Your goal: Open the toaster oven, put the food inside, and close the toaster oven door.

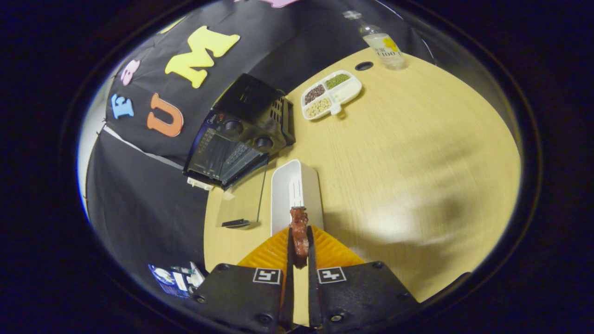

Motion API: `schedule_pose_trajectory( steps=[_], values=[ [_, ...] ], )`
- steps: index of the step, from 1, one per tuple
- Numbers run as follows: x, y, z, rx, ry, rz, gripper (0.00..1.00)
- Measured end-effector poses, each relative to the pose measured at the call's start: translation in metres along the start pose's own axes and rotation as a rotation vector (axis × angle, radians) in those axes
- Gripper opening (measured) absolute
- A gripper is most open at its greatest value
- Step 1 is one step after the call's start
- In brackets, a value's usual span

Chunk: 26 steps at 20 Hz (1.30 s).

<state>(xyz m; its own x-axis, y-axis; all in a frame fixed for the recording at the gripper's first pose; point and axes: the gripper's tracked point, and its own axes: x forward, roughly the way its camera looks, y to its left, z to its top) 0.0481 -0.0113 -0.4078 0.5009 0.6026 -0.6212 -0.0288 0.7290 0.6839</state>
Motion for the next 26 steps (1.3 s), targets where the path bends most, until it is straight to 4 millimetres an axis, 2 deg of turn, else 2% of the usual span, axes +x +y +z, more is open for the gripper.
schedule_pose_trajectory(
  steps=[2, 5, 8, 11, 16, 18, 20, 24, 26],
  values=[
    [-0.006, 0.012, 0.004, -0.012, -0.029, 0.003, 0.15],
    [-0.02, 0.04, 0.002, -0.019, -0.086, 0.011, 0.15],
    [-0.031, 0.08, -0.003, 0.033, -0.138, 0.055, 0.15],
    [-0.025, 0.12, -0.004, 0.099, -0.208, 0.083, 0.15],
    [0.003, 0.187, -0.003, 0.216, -0.303, 0.132, 0.15],
    [0.02, 0.206, 0.001, 0.3, -0.335, 0.143, 0.15],
    [0.046, 0.23, 0.005, 0.348, -0.352, 0.162, 0.15],
    [0.093, 0.257, 0.023, 0.422, -0.399, 0.212, 0.15],
    [0.12, 0.259, 0.033, 0.449, -0.424, 0.221, 0.15]
  ],
)
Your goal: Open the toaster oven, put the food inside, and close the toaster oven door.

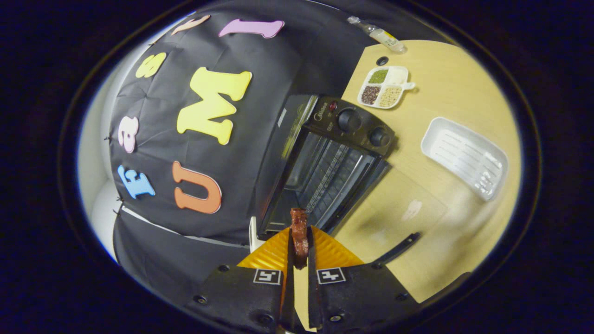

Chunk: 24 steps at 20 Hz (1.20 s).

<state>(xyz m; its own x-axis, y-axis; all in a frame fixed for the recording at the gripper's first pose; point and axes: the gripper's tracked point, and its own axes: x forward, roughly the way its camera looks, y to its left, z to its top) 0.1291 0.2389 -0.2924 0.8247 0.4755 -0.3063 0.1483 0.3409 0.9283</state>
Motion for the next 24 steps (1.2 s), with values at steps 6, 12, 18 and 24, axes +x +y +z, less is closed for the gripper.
schedule_pose_trajectory(
  steps=[6, 12, 18, 24],
  values=[
    [0.074, -0.025, 0.011, 0.096, -0.132, -0.066, 0.15],
    [0.131, -0.031, 0.028, 0.127, -0.219, -0.07, 0.15],
    [0.157, -0.037, 0.03, 0.122, -0.265, -0.096, 0.15],
    [0.164, -0.045, 0.025, -0.039, -0.246, -0.189, 0.23]
  ],
)
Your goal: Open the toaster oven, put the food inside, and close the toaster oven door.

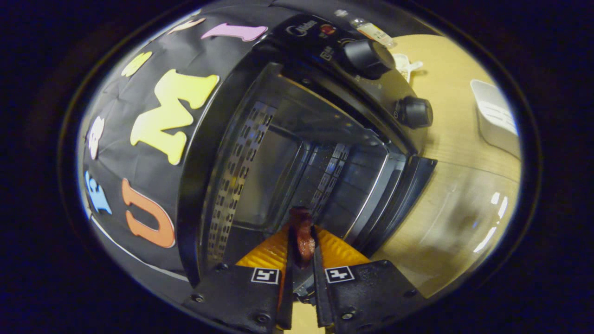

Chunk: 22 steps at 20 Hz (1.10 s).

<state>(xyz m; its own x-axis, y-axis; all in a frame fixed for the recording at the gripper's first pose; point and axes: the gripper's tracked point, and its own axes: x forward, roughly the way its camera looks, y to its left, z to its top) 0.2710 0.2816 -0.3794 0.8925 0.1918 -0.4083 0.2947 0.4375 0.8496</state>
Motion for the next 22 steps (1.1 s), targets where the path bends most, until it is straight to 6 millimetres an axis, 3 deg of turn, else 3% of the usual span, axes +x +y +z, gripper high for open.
schedule_pose_trajectory(
  steps=[5, 9, 12, 14, 22],
  values=[
    [0.001, -0.004, 0.001, -0.228, 0.019, -0.046, 0.35],
    [-0.003, -0.008, -0.002, -0.424, 0.02, -0.087, 0.52],
    [-0.007, -0.01, -0.003, -0.545, 0.022, -0.1, 0.76],
    [-0.011, -0.015, -0.001, -0.627, 0.026, -0.125, 0.86],
    [-0.049, -0.017, 0.009, -0.731, 0.038, -0.111, 0.88]
  ],
)
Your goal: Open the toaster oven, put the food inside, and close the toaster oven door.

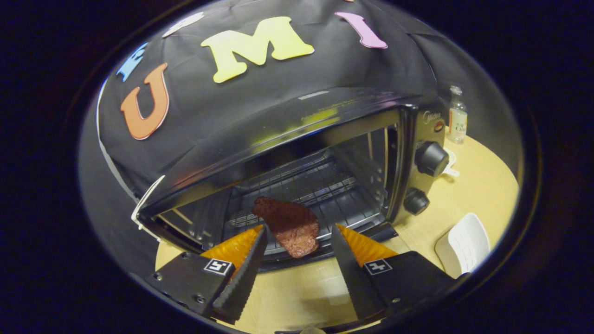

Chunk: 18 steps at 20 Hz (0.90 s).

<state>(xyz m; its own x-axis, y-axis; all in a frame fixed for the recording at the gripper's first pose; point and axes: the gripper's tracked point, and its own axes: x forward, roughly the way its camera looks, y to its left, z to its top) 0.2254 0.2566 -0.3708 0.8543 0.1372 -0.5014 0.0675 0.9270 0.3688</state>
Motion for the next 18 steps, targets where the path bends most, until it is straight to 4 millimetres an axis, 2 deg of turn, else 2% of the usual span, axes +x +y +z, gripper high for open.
schedule_pose_trajectory(
  steps=[7, 12, 14, 18],
  values=[
    [-0.068, -0.009, 0.027, -0.102, -0.044, 0.053, 0.89],
    [-0.124, -0.031, 0.048, -0.201, -0.096, 0.06, 0.91],
    [-0.143, -0.045, 0.046, -0.234, -0.1, 0.052, 0.95],
    [-0.176, -0.073, 0.028, -0.292, -0.085, 0.034, 0.95]
  ],
)
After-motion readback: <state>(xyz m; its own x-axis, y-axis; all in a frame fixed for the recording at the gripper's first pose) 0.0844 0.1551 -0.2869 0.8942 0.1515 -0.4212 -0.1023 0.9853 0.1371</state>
